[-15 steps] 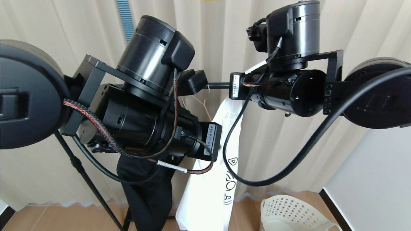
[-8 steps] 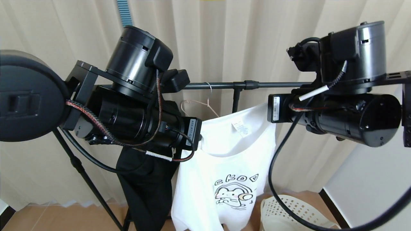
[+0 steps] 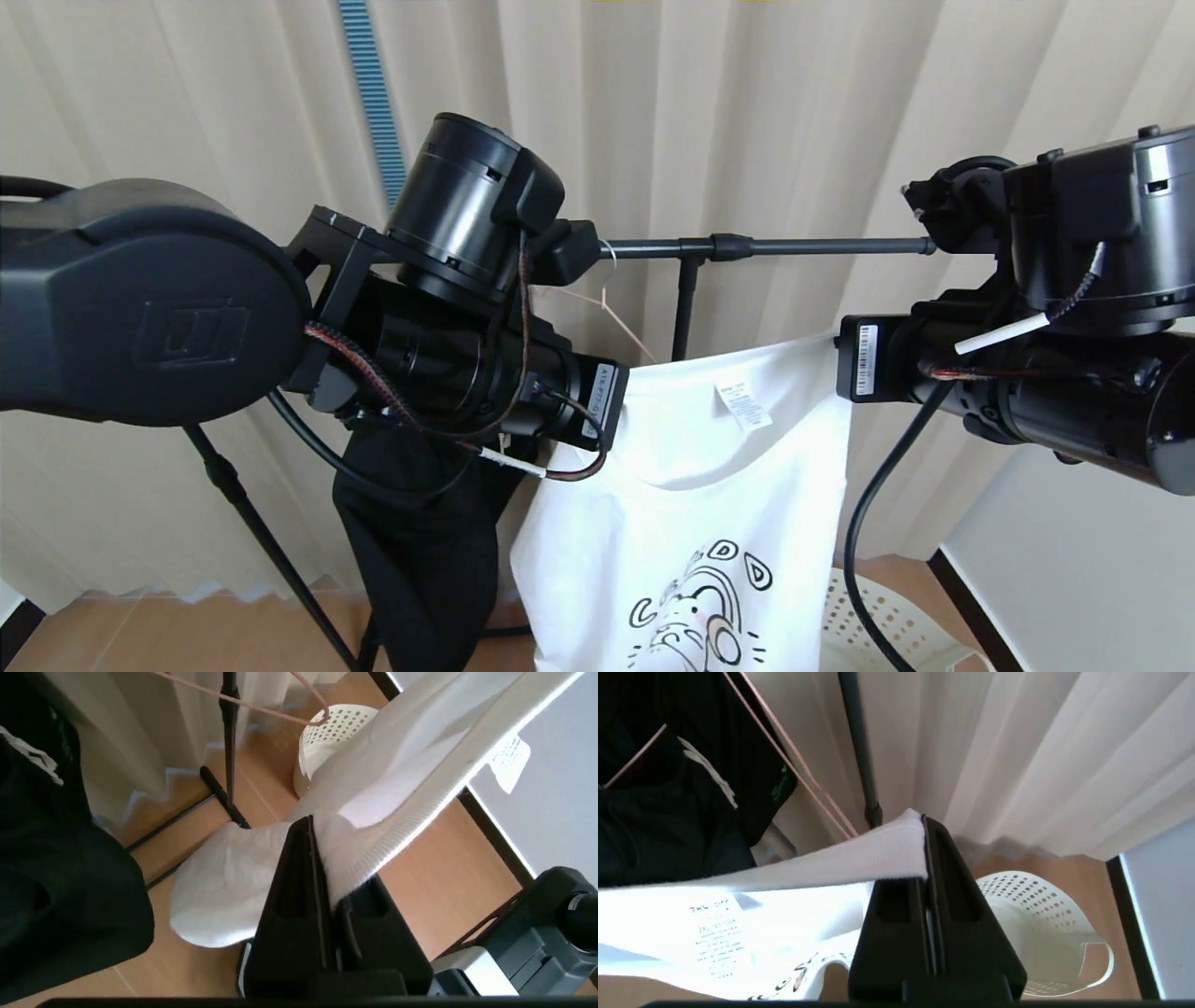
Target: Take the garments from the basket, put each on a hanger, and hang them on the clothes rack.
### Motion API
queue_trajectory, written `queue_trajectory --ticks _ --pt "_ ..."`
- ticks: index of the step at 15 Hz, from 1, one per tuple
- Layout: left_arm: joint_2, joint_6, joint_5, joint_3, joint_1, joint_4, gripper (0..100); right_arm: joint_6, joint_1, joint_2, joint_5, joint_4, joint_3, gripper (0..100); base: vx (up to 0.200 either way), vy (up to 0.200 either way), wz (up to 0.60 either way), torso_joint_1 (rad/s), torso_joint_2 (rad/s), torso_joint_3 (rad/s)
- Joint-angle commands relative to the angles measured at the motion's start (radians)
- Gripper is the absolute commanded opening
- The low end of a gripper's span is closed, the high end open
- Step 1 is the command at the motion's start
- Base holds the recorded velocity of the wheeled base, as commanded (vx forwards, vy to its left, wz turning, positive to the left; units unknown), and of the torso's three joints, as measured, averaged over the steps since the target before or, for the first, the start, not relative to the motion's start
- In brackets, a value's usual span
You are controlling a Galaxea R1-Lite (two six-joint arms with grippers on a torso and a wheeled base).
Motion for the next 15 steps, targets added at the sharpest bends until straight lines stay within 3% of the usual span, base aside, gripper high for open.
queue_trajectory --ticks 1,2,9,13,15 --pt "0.007 -0.001 0.0 -0.002 -0.001 0.0 0 -0.001 -0.018 -0.01 0.0 0.002 0.002 0 0.0 0.0 0.0 0.0 0.0 0.0" --pt "0.006 -0.001 0.0 0.003 -0.004 0.0 100 -0.001 -0.026 -0.013 0.0 0.002 0.002 0 0.0 0.0 0.0 0.0 0.0 0.0" --pt "-0.049 0.021 -0.007 0.043 -0.007 -0.001 100 -0.02 -0.037 -0.039 -0.003 0.009 0.009 0 0.0 0.0 0.0 0.0 0.0 0.0" --pt "0.015 0.01 0.002 -0.005 0.017 -0.02 100 -0.151 -0.092 -0.113 0.0 0.009 0.087 0 0.0 0.0 0.0 0.0 0.0 0.0" --pt "0.095 -0.022 0.031 -0.083 0.028 -0.02 100 -0.249 -0.141 -0.167 0.06 0.003 0.15 0 0.0 0.0 0.0 0.0 0.0 0.0"
